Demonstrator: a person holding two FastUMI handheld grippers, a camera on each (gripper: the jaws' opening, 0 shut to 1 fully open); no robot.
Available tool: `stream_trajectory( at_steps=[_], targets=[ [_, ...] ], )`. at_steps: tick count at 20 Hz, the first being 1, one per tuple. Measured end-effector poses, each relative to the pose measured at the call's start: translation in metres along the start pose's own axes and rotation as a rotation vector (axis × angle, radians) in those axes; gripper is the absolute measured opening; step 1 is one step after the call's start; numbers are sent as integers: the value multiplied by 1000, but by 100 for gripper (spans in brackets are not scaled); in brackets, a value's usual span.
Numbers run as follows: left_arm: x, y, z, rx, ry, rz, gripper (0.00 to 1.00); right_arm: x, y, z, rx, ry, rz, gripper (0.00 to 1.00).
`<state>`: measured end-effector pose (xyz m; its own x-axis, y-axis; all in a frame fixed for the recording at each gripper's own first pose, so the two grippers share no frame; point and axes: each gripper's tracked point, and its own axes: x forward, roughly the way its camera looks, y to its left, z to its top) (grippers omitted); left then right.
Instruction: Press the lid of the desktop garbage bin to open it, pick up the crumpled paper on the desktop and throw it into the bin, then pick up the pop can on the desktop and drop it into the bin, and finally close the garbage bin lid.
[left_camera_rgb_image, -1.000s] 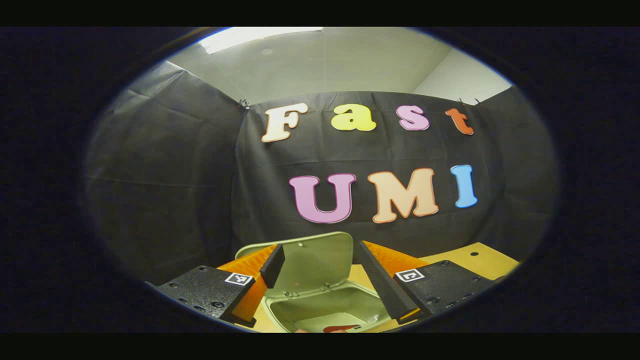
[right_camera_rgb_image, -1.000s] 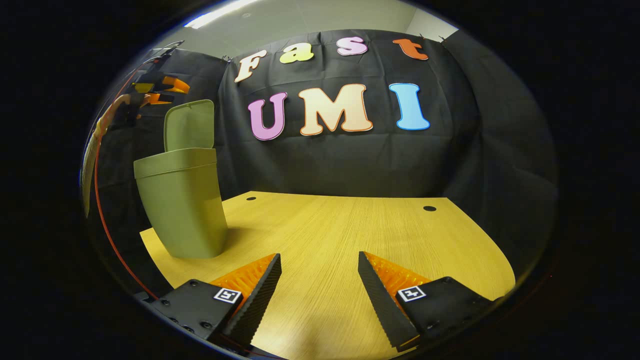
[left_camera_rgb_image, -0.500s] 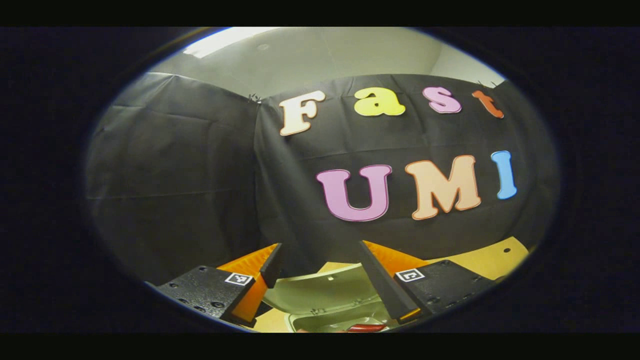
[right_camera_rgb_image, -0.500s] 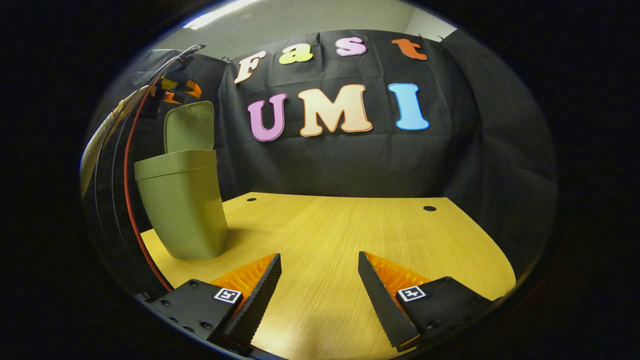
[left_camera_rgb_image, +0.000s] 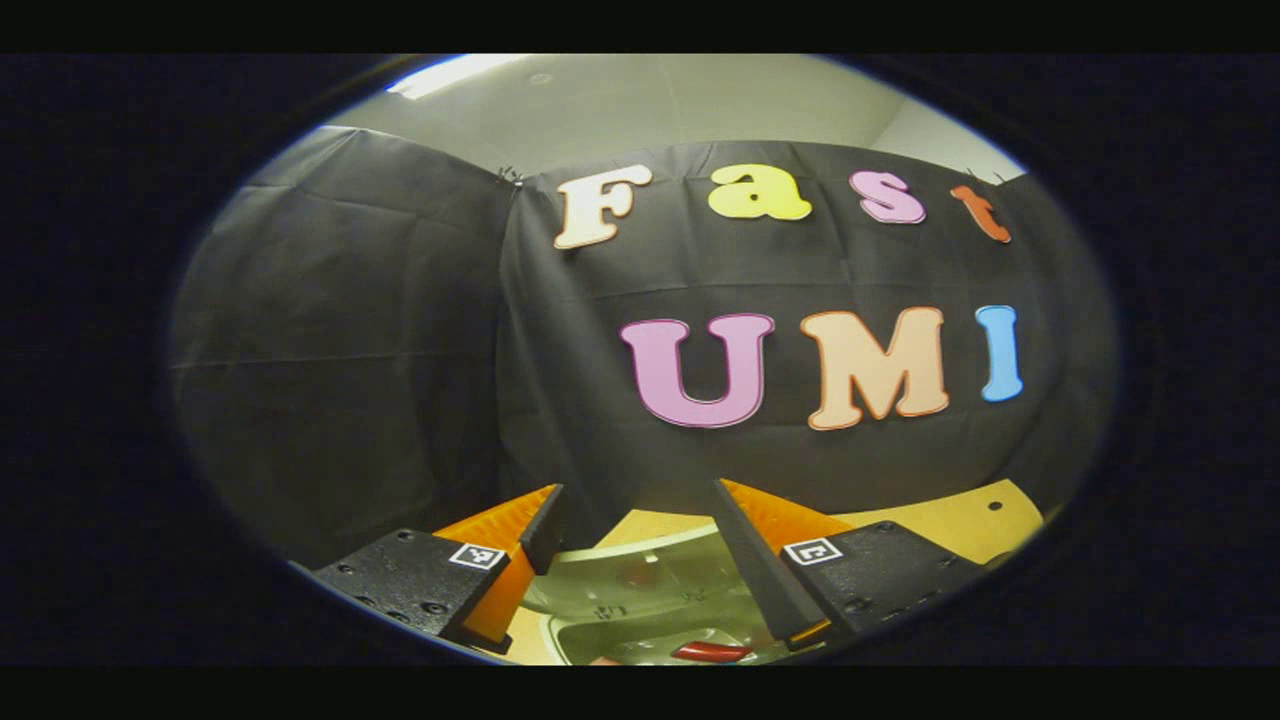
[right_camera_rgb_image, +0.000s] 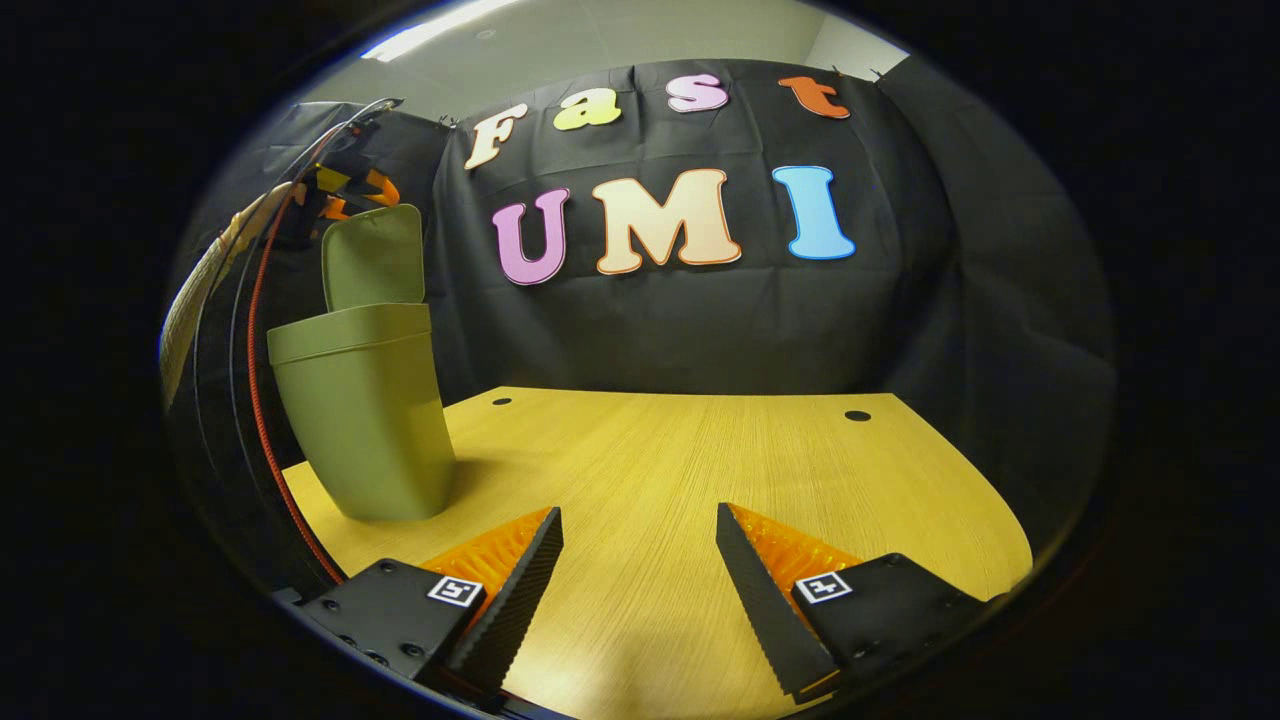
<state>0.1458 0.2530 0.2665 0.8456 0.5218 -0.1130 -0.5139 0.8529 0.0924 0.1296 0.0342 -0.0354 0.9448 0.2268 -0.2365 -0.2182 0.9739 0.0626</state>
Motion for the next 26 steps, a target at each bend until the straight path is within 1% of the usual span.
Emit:
stream_trajectory(
  at_steps=[1, 2, 3, 4, 5, 6, 7, 8, 10, 13, 15, 17, 18, 20, 21, 22, 23, 24, 25, 26],
  targets=[
    [-6, -2, -4, -3, 2, -16, 85, -1, 1, 1, -2, -2, 1, 97],
    [-13, -6, -6, -13, 0, -35, 87, -3, 2, 2, -4, -7, 3, 97],
    [-22, -12, -11, -25, -2, -59, 87, -3, 3, 4, -6, -11, 6, 97],
    [-29, -18, -16, -40, -5, -85, 84, -4, 4, 3, -9, -14, 9, 97],
    [-36, -25, -25, -60, -3, -112, 84, -3, 4, 4, -11, -14, 9, 97],
    [-44, -33, -37, -69, 9, -137, 85, -2, 3, 4, -12, -13, 8, 97],
    [-50, -40, -51, -74, 17, -160, 87, -2, 2, 3, -11, -10, 7, 97],
    [-55, -46, -66, -72, 32, -178, 86, -2, 3, 3, -7, -7, 7, 97],
    [-62, -57, -93, -76, 54, -208, 87, -1, 3, 2, -6, -3, 10, 97],
    [-72, -70, -126, -96, 67, -230, 88, -2, 1, 3, -15, -8, 5, 97],
    [-78, -74, -144, -101, 77, -232, 88, -2, -1, 3, -13, -8, 4, 97],
    [-81, -73, -152, -91, 61, -215, 88, -1, -2, 2, -5, -6, 4, 97],
    [-79, -70, -155, -79, 47, -194, 88, -1, -2, 1, -2, -3, 6, 97],
    [-81, -69, -167, -70, 50, -177, 85, -1, -1, 1, -6, -1, 5, 97],
    [-82, -69, -171, -62, 62, -168, 87, -1, -1, 0, -12, 2, 3, 97],
    [-80, -69, -168, -45, 37, -164, 85, -4, -1, 0, -16, -1, 6, 97],
    [-82, -69, -168, -38, 25, -158, 88, -5, 0, 2, -14, -4, 12, 98],
    [-82, -69, -173, -33, 30, -151, 85, -5, 0, 2, -8, -6, 17, 97],
    [-83, -69, -172, -22, 8, -144, 87, -5, 1, 3, -2, -5, 21, 97],
    [-83, -70, -169, -2, -28, -138, 86, -5, 0, 2, 3, -6, 23, 97]
  ],
)
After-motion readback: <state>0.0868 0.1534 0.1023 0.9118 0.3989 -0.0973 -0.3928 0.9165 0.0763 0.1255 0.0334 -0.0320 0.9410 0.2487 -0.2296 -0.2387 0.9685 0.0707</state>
